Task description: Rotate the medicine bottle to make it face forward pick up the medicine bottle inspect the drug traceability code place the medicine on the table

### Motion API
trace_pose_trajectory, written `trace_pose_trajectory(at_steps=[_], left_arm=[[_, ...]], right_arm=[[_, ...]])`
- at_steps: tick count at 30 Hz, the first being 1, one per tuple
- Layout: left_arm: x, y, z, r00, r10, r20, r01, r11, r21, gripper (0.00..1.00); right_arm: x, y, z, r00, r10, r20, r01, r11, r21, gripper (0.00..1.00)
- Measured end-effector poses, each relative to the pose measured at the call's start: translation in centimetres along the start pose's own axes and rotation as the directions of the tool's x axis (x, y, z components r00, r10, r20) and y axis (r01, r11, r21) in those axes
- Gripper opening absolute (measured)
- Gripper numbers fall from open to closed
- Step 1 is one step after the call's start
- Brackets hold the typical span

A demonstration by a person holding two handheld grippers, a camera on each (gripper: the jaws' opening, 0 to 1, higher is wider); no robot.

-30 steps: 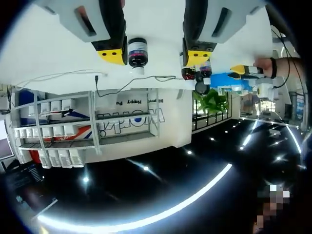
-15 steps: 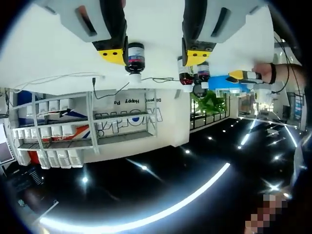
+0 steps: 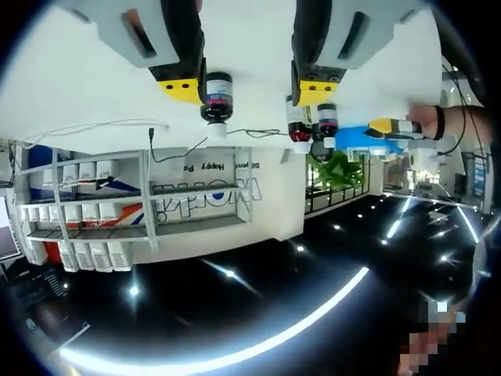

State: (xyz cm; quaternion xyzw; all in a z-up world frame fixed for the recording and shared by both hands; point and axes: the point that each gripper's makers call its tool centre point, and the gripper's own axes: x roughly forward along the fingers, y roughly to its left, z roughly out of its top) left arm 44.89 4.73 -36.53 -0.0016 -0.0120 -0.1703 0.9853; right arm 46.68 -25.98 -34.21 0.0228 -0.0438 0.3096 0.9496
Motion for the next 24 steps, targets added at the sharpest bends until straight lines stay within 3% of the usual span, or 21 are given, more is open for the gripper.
trace_pose_trajectory(at_steps=[18,24], left_arm=[[-0.08,0.10,0.48,1.000,-0.001,0.024,0.001,1.000,-0.007,0.39],[-0.15,-0.48,0.43,1.000,-0.011,0.021,0.011,1.000,-0.003,0.39]], right_arm=[[0.24,0.02,-0.34,1.000,-0.001,-0.018,0.000,1.000,-0.012,0.37],[0.21,-0.31,-0.18,1.000,0.010,-0.016,-0.009,1.000,0.027,0.40]])
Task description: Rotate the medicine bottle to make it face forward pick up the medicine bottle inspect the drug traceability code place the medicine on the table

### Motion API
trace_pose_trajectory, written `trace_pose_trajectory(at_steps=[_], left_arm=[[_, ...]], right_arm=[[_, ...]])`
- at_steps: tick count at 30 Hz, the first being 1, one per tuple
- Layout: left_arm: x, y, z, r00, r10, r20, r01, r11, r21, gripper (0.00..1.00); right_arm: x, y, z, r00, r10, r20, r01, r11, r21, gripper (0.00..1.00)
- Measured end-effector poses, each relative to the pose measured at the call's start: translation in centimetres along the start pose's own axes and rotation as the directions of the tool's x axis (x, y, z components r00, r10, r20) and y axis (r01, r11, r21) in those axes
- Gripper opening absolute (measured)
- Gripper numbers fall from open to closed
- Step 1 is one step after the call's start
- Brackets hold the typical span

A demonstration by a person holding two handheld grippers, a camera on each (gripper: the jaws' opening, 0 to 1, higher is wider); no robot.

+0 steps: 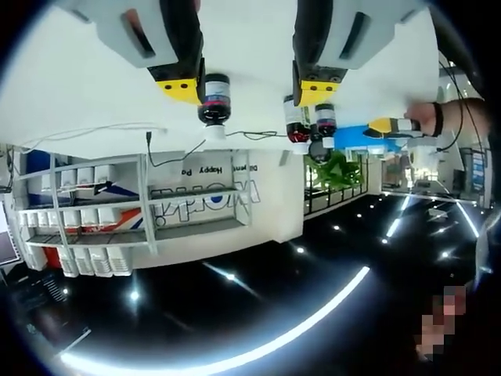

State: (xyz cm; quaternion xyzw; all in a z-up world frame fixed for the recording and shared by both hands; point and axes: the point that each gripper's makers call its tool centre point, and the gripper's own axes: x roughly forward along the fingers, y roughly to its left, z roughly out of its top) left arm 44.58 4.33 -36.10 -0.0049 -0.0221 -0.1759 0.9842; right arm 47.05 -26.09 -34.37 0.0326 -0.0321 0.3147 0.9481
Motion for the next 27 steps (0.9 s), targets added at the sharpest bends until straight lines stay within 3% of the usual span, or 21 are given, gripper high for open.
trace_pose_trajectory(at_steps=[9,11,18,20,27], left_arm=[[0.0,0.3,0.1,1.000,0.003,0.006,-0.003,1.000,0.000,0.39],[0.0,0.3,0.0,1.000,0.002,0.004,-0.002,1.000,0.001,0.39],[0.0,0.7,0.0,1.000,0.009,0.005,-0.009,1.000,-0.013,0.39],[0.0,0.6,0.0,1.000,0.006,0.004,-0.006,1.000,-0.007,0.39],[0.0,0.6,-0.1,1.000,0.006,0.000,-0.006,1.000,-0.006,0.40]], right_arm=[[1.2,1.0,2.0,1.000,0.025,0.005,-0.025,0.999,-0.023,0.41],[1.5,1.0,1.7,0.999,0.027,-0.041,-0.030,0.997,-0.070,0.44],[2.3,1.3,2.5,0.999,0.035,-0.038,-0.038,0.997,-0.066,0.43],[2.6,0.4,2.7,0.998,0.043,-0.041,-0.045,0.997,-0.058,0.43],[3.4,1.9,2.8,0.994,0.082,-0.069,-0.086,0.994,-0.062,0.43]])
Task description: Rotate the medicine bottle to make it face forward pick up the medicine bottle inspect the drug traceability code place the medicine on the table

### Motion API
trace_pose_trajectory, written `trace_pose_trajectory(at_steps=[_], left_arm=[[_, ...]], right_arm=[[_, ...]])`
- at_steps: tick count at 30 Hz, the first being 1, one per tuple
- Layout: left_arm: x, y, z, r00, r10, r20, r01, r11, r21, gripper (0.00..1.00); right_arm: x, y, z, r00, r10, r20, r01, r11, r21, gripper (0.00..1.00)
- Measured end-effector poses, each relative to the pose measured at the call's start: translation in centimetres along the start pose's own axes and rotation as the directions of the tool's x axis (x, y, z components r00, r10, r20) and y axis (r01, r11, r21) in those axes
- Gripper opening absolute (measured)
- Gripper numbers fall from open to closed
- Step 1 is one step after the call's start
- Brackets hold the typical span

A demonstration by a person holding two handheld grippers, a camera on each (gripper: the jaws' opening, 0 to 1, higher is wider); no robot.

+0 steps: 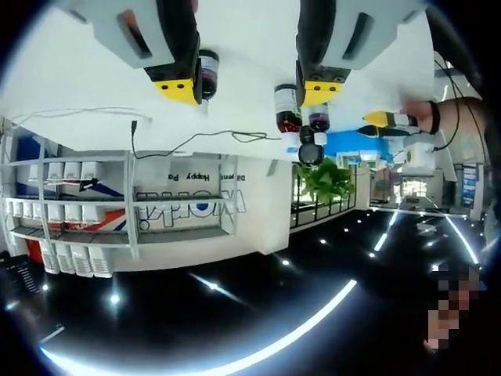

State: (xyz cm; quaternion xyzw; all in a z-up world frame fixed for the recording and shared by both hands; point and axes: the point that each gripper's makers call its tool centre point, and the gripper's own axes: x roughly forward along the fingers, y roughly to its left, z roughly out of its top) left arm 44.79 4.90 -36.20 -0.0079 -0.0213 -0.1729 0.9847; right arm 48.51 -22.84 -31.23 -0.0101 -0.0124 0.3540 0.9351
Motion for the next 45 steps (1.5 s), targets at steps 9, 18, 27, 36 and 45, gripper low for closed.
trace_pose_trajectory(at_steps=[9,18,27,36,45], left_arm=[[0.0,-0.1,0.0,1.000,-0.003,-0.002,0.003,1.000,0.004,0.39],[0.1,-0.1,-0.1,1.000,-0.005,-0.003,0.005,1.000,0.005,0.39],[0.1,-0.2,0.0,1.000,-0.008,-0.003,0.008,1.000,0.005,0.39],[0.0,-0.2,0.0,1.000,-0.006,-0.001,0.006,1.000,0.002,0.39],[0.1,-0.3,0.0,1.000,-0.010,-0.003,0.010,1.000,0.005,0.39]], right_arm=[[2.2,0.9,1.3,0.998,0.057,-0.021,-0.058,0.998,-0.024,0.43],[4.8,1.3,1.9,0.995,0.088,-0.040,-0.089,0.996,-0.031,0.44],[7.7,3.1,1.6,0.988,0.130,-0.089,-0.135,0.989,-0.057,0.44],[10.0,3.5,1.1,0.981,0.147,-0.127,-0.152,0.988,-0.038,0.44],[12.3,4.9,0.1,0.970,0.178,-0.165,-0.188,0.981,-0.048,0.44]])
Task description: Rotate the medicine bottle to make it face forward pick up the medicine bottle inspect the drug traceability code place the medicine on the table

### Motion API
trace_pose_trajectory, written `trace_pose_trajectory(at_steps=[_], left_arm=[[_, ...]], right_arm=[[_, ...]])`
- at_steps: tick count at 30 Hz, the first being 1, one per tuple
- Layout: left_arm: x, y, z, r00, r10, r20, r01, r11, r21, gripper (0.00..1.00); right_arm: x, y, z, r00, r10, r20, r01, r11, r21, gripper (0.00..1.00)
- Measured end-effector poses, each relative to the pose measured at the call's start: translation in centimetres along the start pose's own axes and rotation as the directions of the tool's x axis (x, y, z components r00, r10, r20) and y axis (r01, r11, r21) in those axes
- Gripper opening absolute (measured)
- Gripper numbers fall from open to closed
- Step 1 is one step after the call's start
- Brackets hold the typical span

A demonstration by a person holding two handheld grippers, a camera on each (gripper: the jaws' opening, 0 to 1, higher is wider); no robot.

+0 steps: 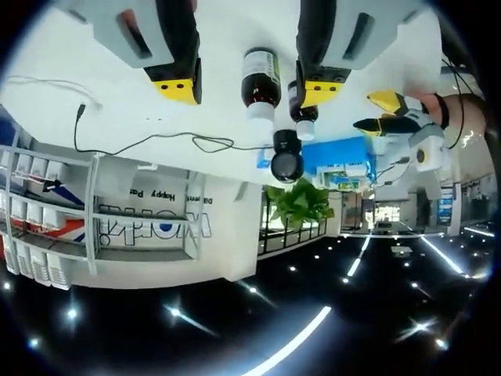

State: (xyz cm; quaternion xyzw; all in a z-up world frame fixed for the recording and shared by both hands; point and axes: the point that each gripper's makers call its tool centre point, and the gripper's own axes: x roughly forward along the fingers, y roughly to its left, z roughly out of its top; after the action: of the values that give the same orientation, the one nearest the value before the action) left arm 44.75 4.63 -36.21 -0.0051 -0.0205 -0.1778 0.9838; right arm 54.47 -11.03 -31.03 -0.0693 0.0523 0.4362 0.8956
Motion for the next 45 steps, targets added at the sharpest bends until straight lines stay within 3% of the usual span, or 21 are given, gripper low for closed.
trace_pose_trajectory(at_steps=[13,15,20,45], left_arm=[[-0.1,-0.2,0.0,1.000,-0.005,-0.001,0.005,1.000,0.002,0.40],[-0.1,-0.2,0.0,1.000,-0.004,0.001,0.004,1.000,-0.001,0.40],[-0.1,-0.3,0.1,1.000,-0.003,0.003,0.003,1.000,-0.003,0.40],[-0.1,-0.3,0.3,1.000,-0.002,0.009,0.002,1.000,-0.012,0.40]], right_arm=[[2.4,1.2,-0.9,0.999,0.015,-0.030,-0.015,1.000,0.002,0.43],[3.0,1.3,-1.5,0.998,0.024,-0.066,-0.027,0.998,-0.049,0.44],[4.1,1.4,-2.3,0.996,0.029,-0.085,-0.034,0.998,-0.051,0.44],[7.6,1.7,-4.8,0.996,-0.028,-0.084,0.035,0.996,0.085,0.35]])
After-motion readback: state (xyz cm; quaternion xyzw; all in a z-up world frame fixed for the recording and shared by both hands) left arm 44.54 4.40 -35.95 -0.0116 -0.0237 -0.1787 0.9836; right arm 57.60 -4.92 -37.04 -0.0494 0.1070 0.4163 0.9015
